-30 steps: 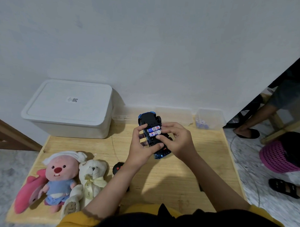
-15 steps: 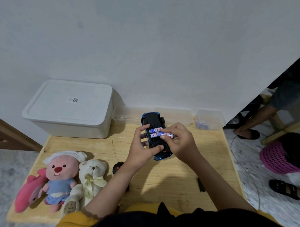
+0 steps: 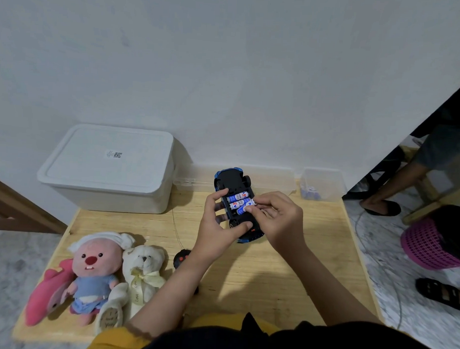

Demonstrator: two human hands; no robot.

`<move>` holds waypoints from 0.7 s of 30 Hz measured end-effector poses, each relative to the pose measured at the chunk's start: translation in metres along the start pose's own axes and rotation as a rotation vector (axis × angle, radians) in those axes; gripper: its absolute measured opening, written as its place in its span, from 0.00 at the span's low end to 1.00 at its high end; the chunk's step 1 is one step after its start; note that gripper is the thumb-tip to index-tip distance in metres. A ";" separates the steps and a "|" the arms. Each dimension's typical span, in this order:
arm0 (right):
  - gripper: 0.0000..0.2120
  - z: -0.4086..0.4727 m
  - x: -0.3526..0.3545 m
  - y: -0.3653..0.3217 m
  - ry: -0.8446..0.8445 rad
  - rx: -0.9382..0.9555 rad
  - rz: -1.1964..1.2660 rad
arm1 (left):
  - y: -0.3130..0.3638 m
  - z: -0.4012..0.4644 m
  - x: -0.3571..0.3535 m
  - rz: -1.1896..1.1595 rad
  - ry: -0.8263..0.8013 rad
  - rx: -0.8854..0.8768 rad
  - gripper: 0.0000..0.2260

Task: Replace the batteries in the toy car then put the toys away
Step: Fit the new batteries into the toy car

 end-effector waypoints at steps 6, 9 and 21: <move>0.08 -0.003 -0.004 0.001 0.021 -0.011 0.007 | 0.001 0.002 0.002 0.039 0.026 -0.051 0.34; 0.07 0.001 -0.006 0.005 0.045 -0.102 0.062 | 0.006 0.003 0.005 0.054 0.062 -0.098 0.34; 0.07 0.015 -0.011 0.009 -0.078 -0.329 -0.221 | 0.014 -0.002 0.005 0.107 0.080 -0.152 0.34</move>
Point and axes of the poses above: each hand's wrist, its own z-axis towards the middle knuckle, its own x-axis out of the back of the hand, y = z × x, the point moved 7 cm from there along z, towards the middle knuckle, and after that the axes turned 12 degrees about z, right-handed, at the moved point
